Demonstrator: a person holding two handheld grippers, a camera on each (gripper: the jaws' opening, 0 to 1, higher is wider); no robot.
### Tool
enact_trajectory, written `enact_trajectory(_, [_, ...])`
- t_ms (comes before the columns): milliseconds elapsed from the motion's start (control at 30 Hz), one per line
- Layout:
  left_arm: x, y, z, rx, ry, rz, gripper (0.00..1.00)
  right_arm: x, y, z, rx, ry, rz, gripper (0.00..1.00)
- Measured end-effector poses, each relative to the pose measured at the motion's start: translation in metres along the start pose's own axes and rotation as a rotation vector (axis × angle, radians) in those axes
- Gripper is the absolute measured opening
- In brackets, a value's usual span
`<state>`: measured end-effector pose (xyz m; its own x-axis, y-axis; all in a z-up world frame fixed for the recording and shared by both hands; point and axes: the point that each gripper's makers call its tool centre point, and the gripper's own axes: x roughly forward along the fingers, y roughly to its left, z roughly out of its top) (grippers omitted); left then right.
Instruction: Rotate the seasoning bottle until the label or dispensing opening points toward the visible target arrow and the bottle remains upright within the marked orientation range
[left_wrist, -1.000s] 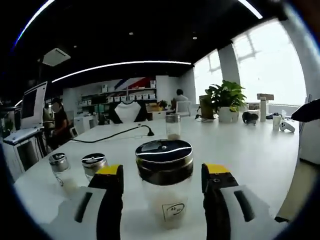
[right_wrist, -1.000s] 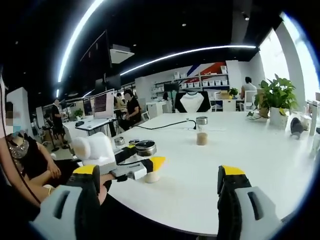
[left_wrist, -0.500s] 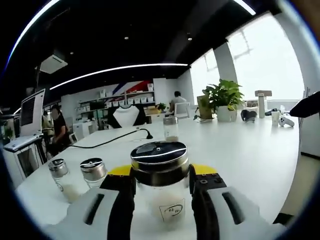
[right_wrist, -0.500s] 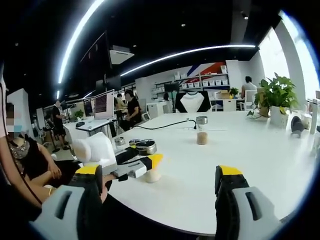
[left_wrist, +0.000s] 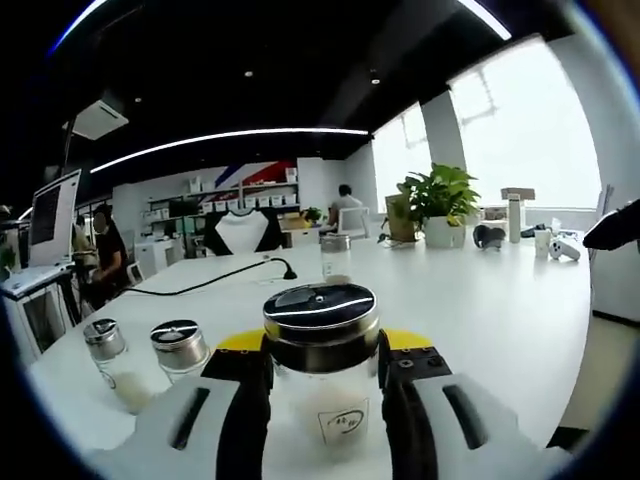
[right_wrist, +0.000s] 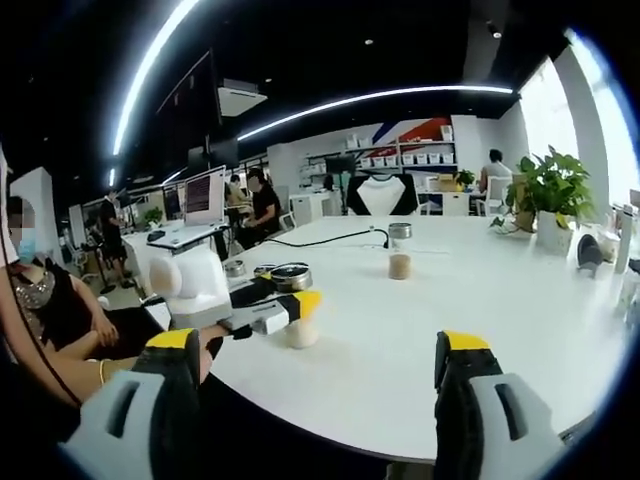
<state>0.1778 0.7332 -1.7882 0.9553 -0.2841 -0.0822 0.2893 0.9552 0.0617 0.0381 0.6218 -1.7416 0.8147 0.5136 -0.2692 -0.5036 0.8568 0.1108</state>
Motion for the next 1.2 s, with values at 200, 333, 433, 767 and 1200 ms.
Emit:
enact_trajectory(200, [0.003,0.006,0.001,-0.022,-0.004,0.011,0.43,-0.004,-0.004,0.005,-0.043,-0.009,-0.021,0.99])
enact_trajectory(333, [0.01,0.008,0.003,-0.021,-0.008,0.01,0.43,-0.004,-0.002,0.003,-0.033,0.001,-0.011,0.99])
enact_trajectory(433, [0.015,0.008,0.004,-0.026,-0.011,0.005,0.43,-0.005,-0.003,0.002,-0.034,0.007,-0.015,0.99])
enact_trajectory(767, [0.034,0.009,0.006,-0.023,-0.019,-0.003,0.43,-0.005,-0.008,0.005,-0.03,0.003,-0.026,0.99])
enact_trajectory(1200, [0.048,0.011,0.005,-0.014,-0.031,0.02,0.43,-0.008,-0.014,0.0,-0.005,0.011,-0.035,0.99])
